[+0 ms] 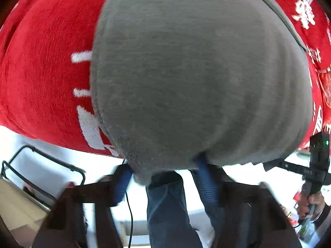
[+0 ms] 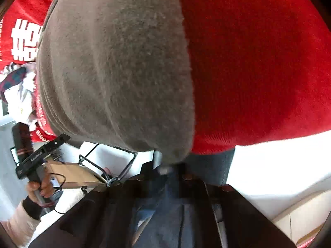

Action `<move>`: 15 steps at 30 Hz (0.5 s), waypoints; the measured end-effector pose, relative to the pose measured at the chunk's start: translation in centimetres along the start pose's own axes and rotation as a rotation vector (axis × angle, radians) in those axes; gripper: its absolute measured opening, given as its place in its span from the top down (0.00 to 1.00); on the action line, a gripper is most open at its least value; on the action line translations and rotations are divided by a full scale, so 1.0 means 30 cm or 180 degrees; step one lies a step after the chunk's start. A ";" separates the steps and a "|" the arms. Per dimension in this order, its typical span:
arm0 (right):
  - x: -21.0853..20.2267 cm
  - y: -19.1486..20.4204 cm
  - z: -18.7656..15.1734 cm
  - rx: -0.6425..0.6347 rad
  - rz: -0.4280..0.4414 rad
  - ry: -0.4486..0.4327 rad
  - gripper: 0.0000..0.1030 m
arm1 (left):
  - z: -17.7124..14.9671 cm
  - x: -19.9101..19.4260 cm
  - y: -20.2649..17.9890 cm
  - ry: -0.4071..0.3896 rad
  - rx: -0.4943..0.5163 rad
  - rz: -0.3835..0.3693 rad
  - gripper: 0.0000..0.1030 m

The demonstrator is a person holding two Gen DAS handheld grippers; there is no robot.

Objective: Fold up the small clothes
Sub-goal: 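Grasp the hem with both tools and lift it toward the collar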

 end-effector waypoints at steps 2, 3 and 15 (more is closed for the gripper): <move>-0.044 0.015 -0.022 -0.0002 0.0161 -0.0045 0.94 | -0.009 -0.027 -0.026 0.0025 0.0107 -0.0061 0.90; -0.063 0.022 -0.023 0.0000 0.0232 -0.0060 0.94 | -0.012 -0.044 -0.033 0.0014 0.0126 -0.0108 0.90; -0.449 0.194 0.124 -0.0099 0.1198 -0.0730 0.95 | 0.158 -0.459 -0.118 -0.0519 0.0433 -0.0561 0.90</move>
Point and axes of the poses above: each gripper's, at about its wrist camera, not at the fingertips, and x roughly the way its jaws point, y to its left, z to its top, the point moved 1 cm from there along x, roughly the way its jaws point, and after that the axes turned 6 degrees about -z, right-handed, at the moved point
